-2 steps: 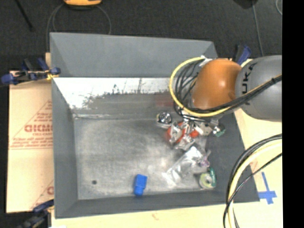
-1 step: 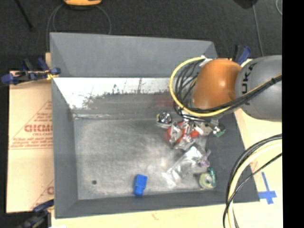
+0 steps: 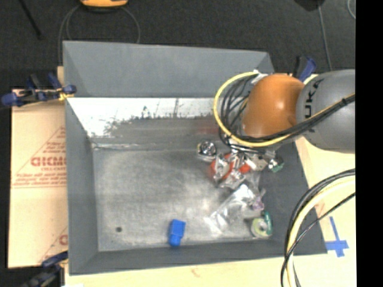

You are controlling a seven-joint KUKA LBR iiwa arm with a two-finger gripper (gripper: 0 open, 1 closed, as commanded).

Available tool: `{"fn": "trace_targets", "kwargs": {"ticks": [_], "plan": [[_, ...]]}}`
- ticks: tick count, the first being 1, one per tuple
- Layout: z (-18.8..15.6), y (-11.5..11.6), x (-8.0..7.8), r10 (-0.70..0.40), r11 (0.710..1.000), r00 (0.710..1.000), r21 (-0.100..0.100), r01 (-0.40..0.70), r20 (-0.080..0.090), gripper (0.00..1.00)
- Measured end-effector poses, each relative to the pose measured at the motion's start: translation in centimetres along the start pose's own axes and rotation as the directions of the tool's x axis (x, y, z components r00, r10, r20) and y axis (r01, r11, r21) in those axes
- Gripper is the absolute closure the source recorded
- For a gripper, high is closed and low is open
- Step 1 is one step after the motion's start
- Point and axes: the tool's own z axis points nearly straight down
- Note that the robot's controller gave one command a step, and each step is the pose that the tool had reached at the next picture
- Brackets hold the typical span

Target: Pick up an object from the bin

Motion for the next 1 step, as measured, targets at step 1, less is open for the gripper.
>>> {"fn": "trace_targets", "kwargs": {"ticks": [1], "plan": [[-3.84, 3.93, -2.1, -0.32, 0.947, 0.947, 0.001, 0.32, 0.0, 1.0]]}}
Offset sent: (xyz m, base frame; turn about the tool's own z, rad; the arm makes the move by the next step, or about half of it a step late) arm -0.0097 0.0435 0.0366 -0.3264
